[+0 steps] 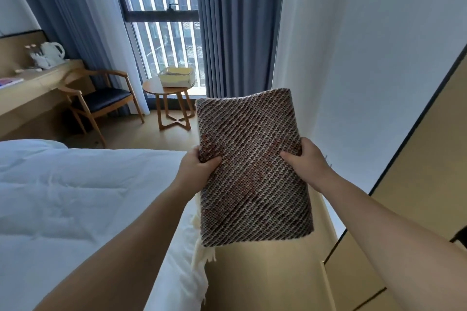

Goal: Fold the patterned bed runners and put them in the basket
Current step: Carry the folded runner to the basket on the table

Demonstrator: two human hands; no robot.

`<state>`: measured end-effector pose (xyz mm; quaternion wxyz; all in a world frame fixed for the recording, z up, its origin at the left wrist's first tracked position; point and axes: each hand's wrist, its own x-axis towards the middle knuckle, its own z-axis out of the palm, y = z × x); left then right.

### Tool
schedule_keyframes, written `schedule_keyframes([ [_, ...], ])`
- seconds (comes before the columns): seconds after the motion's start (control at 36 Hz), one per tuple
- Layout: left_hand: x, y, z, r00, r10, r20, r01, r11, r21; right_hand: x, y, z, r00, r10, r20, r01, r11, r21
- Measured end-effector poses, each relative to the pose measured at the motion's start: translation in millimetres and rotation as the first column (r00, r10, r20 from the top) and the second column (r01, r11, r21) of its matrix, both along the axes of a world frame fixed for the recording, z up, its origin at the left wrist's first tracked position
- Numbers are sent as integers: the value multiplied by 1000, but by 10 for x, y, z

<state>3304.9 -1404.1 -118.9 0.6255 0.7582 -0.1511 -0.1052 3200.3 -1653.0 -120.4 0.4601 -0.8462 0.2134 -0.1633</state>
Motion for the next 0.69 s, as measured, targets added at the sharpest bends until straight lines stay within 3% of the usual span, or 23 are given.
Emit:
schedule_keyframes([
  [0.39, 1395, -341, -13, 997, -61, -40, 61, 998, -1, 1328, -305, -33, 1000, -12, 18, 12, 999, 40],
  [0.69, 2411, -1309, -181, 999, -15, -53, 16, 1000, 22, 2513, -1305, -216, 998, 68, 13, -69, 994, 81],
])
